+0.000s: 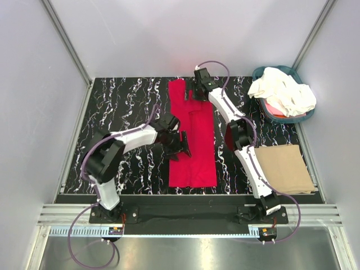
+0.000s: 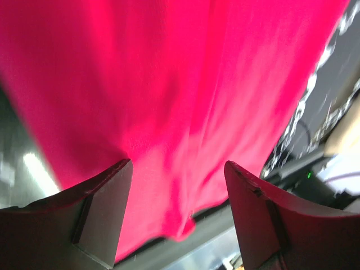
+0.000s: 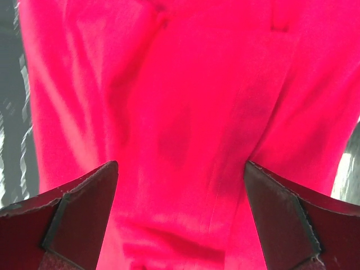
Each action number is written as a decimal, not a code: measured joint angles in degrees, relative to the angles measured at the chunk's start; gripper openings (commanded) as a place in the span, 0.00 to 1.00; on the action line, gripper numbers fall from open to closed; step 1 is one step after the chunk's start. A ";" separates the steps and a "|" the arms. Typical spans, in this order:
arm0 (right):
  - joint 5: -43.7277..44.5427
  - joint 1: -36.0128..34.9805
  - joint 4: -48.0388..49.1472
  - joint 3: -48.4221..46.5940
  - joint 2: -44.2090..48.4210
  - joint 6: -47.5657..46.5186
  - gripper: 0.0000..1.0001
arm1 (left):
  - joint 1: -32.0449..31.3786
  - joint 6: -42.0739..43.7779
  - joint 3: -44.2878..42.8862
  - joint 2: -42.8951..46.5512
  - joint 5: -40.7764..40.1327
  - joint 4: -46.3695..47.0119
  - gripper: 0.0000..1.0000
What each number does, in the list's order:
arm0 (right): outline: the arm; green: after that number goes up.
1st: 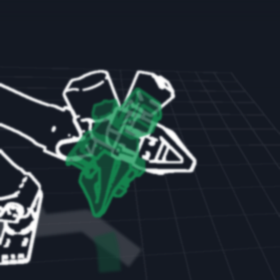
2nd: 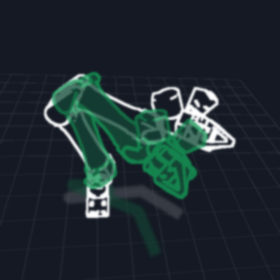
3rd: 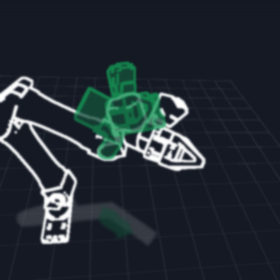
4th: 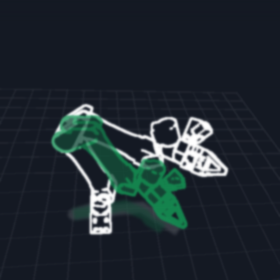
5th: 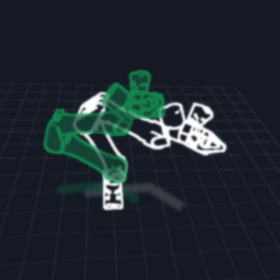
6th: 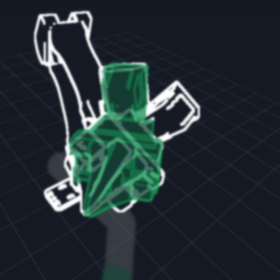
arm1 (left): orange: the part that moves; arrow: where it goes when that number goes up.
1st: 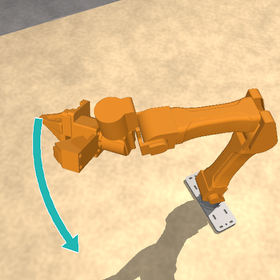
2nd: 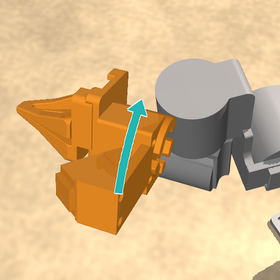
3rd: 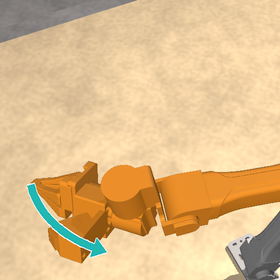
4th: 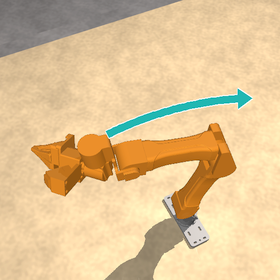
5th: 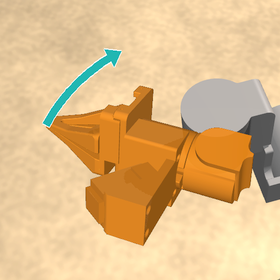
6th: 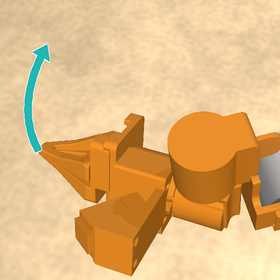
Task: Fold and stack the t-shirts
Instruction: Fold the tshirt
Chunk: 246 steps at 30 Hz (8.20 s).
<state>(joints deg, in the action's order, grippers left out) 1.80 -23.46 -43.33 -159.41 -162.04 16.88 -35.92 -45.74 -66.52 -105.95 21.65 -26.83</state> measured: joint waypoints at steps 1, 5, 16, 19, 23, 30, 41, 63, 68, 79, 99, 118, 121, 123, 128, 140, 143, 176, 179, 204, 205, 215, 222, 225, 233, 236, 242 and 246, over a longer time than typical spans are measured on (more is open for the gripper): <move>-0.68 0.07 -0.11 1.42 1.01 -0.04 1.00 | -0.17 -0.02 1.40 1.81 -0.17 -0.46 0.72; -4.02 0.11 -2.71 9.14 9.46 0.46 1.00 | -0.81 -0.15 6.60 14.05 -0.46 -4.15 0.70; -15.34 0.11 -6.49 52.89 60.63 2.54 1.00 | 2.34 3.02 18.75 34.91 2.51 -7.37 0.52; -18.27 0.11 -5.18 71.06 72.67 3.30 0.99 | 4.52 4.76 22.38 32.72 3.80 -7.52 0.49; -21.97 0.11 -3.96 93.11 80.39 5.62 0.81 | 6.01 5.99 24.04 28.50 5.51 -6.16 0.49; -25.73 0.11 0.57 118.14 87.32 12.74 0.68 | 6.08 7.26 24.30 21.77 8.00 -1.29 0.58; -29.00 0.11 12.15 122.88 83.54 17.51 0.49 | 6.14 7.48 25.20 16.17 11.28 1.99 0.54; -36.57 0.11 22.12 128.63 79.23 22.14 0.37 | 4.55 3.21 32.52 15.80 19.89 10.01 0.31; -36.83 0.15 22.71 130.29 79.19 22.99 0.16 | 4.48 2.91 34.14 16.04 19.52 10.01 0.00; -35.71 0.15 22.99 133.11 82.44 25.24 0.00 | 4.17 1.73 39.08 24.35 14.80 11.04 0.00; -38.73 0.15 22.45 139.49 95.67 28.68 0.00 | -0.15 -9.92 47.04 38.03 12.72 14.67 0.00; -34.84 10.91 8.13 99.03 70.73 17.07 0.00 | 12.68 -2.84 7.63 16.17 9.09 1.79 0.00; -35.08 13.09 7.65 92.15 63.12 14.69 0.00 | 15.02 -1.09 -0.42 8.04 9.27 1.66 0.00; -35.45 14.12 7.87 87.82 58.47 13.57 0.00 | 15.98 -0.50 -4.28 4.31 9.49 1.38 0.00; -36.24 15.19 7.04 77.37 48.52 11.96 0.00 | 17.86 0.50 -12.02 -3.39 10.01 1.27 0.00; -38.60 15.28 4.22 63.14 37.11 10.51 0.00 | 21.03 0.61 -18.27 -12.26 11.56 0.72 0.00; -38.99 15.28 3.58 61.68 35.78 10.23 0.00 | 21.20 0.37 -19.52 -13.77 11.72 0.72 0.00; -29.64 12.48 -0.33 67.30 42.66 4.59 0.29 | 14.86 12.11 -23.08 -9.22 9.94 -6.73 0.41; -26.08 7.72 2.32 68.19 43.23 5.42 0.29 | 14.01 11.61 -22.14 -11.39 11.41 -5.07 0.41; -15.85 3.28 -3.76 26.08 22.67 3.96 0.41 | 20.02 5.75 -40.96 -23.15 12.04 -1.75 0.45; -15.98 3.28 -4.37 24.94 22.97 3.63 0.41 | 20.26 5.60 -40.02 -22.21 12.07 -1.62 0.45; -24.20 3.61 -3.26 56.08 40.33 2.60 0.33 | 13.25 6.29 -19.85 -8.74 13.75 -0.72 0.38; -33.68 7.69 1.99 73.48 48.11 3.04 0.25 | 9.81 6.91 -11.91 -7.96 13.18 0.68 0.34; -35.80 10.14 4.35 77.35 48.11 3.04 0.25 | 10.43 7.67 -9.07 -7.96 12.22 1.09 0.33; -37.35 12.07 9.90 85.64 48.09 3.08 0.24 | 10.99 9.18 -1.70 -6.19 11.08 3.45 0.33; -37.64 12.26 12.13 90.31 48.15 4.17 0.24 | 10.95 9.90 1.53 -4.24 10.86 4.50 0.32; -40.41 12.66 16.48 99.78 53.57 6.99 0.25 | 10.62 10.80 7.67 0.13 11.10 5.44 0.31; -40.35 12.66 15.61 106.51 60.59 7.54 0.29 | 10.47 11.19 13.62 6.38 10.91 3.93 0.32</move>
<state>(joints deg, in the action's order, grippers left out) -38.54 -10.81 -27.73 -52.90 -101.45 24.43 -25.45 -34.54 -52.90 -99.57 32.56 -22.90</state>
